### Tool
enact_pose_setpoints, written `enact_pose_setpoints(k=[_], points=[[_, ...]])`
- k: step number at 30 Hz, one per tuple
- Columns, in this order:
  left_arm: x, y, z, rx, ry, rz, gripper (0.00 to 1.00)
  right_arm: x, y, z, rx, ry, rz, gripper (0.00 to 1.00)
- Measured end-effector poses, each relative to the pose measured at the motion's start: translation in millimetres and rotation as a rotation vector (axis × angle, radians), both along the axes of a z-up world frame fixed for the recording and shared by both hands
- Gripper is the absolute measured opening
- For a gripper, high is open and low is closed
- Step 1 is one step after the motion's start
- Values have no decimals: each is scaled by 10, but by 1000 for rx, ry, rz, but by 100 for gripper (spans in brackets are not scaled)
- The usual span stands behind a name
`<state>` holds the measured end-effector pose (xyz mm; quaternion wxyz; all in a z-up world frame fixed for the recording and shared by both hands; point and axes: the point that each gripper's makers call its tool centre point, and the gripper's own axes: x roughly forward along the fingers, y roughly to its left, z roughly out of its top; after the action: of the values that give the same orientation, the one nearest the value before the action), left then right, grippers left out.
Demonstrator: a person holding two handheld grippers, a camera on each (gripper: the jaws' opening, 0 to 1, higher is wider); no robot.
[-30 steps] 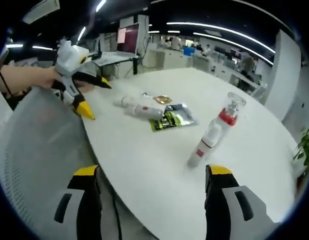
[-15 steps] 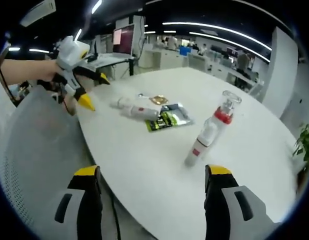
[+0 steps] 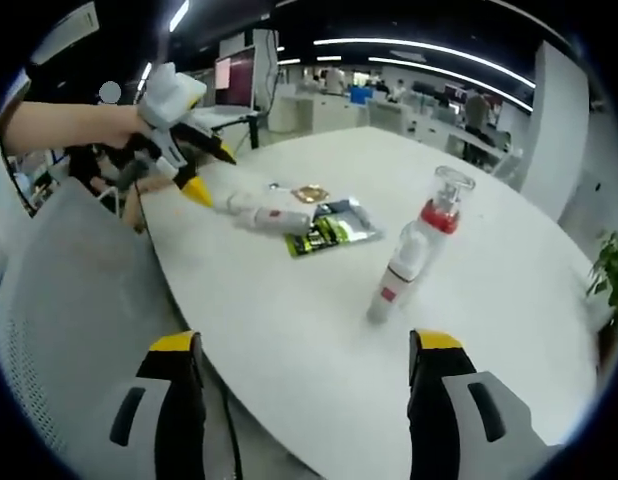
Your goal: Arrange the skincare products in the storage area until every visible bottle or jar stands upright without overlapping.
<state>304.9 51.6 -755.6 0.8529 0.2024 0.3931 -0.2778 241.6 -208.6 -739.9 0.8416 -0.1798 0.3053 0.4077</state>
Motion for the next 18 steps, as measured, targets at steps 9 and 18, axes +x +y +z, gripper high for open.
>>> enact_pose_setpoints(k=[9,18], points=[[286,50,-126,62,40,-40,53,-21,1,-16,-3,11,5,83],[536,-8,-233,109,97,-112,52,-45,-5,-37,2,37,-8,83]])
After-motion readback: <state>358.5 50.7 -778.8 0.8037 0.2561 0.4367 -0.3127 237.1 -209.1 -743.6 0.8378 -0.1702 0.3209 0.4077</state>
